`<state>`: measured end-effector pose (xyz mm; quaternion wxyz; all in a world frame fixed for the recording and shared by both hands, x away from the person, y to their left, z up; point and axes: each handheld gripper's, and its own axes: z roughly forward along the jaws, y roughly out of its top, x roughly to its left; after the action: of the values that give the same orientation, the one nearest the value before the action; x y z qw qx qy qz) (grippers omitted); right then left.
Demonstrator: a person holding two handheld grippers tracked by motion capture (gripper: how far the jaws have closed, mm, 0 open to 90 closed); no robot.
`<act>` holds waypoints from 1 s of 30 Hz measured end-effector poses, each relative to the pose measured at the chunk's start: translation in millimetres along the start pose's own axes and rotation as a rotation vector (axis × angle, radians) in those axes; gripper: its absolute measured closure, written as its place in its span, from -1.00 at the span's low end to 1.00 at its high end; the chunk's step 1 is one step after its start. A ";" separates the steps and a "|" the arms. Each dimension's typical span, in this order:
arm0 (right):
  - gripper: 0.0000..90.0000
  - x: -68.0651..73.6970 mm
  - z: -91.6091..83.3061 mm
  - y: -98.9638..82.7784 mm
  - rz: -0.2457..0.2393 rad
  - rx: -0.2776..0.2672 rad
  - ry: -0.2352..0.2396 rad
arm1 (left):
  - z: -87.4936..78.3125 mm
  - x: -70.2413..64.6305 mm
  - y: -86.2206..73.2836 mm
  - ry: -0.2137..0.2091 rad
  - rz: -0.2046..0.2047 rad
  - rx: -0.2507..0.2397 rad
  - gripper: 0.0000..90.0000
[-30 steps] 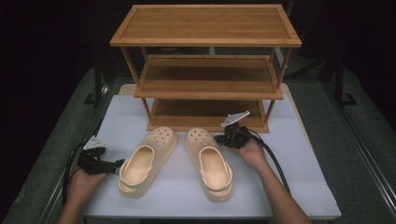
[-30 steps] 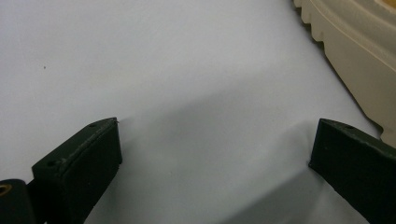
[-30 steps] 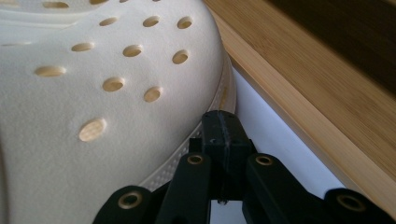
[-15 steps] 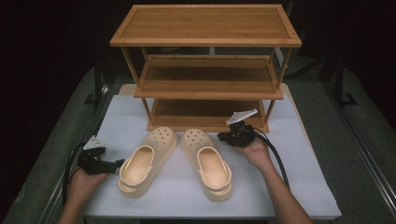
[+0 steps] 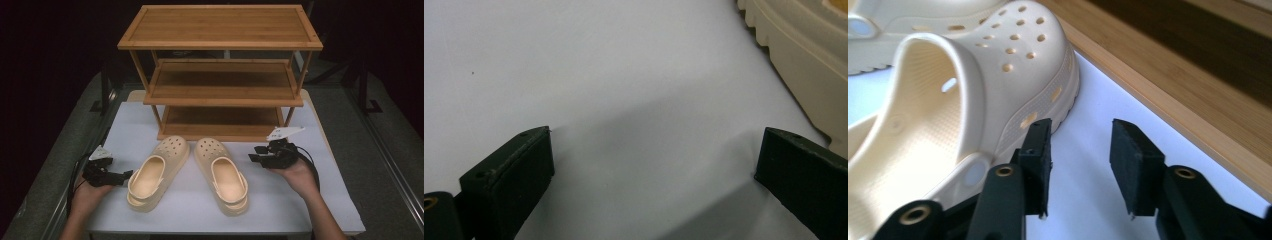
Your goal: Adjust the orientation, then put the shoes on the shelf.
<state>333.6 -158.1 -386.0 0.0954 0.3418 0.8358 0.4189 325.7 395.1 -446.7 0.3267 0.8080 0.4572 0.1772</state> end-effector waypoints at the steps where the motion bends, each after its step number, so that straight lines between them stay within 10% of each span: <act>1: 0.21 1.8 -4.8 -2.0 0.013 -0.013 0.001 | -5.5 -0.4 1.7 -0.008 0.001 -0.025 -0.86; 16: 0.08 27.9 -1.5 5.2 -0.027 -0.022 0.051 | -48.6 -26.2 38.2 -0.150 0.075 -0.142 -0.69; 30: 0.08 41.6 23.8 16.7 -0.059 -0.013 0.087 | -35.1 -66.5 63.4 -0.266 0.178 -0.143 -0.58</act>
<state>321.3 -109.0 -383.0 0.0736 0.2976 0.8461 0.4360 310.1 327.8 -376.8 0.4239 0.8363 0.3230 0.1289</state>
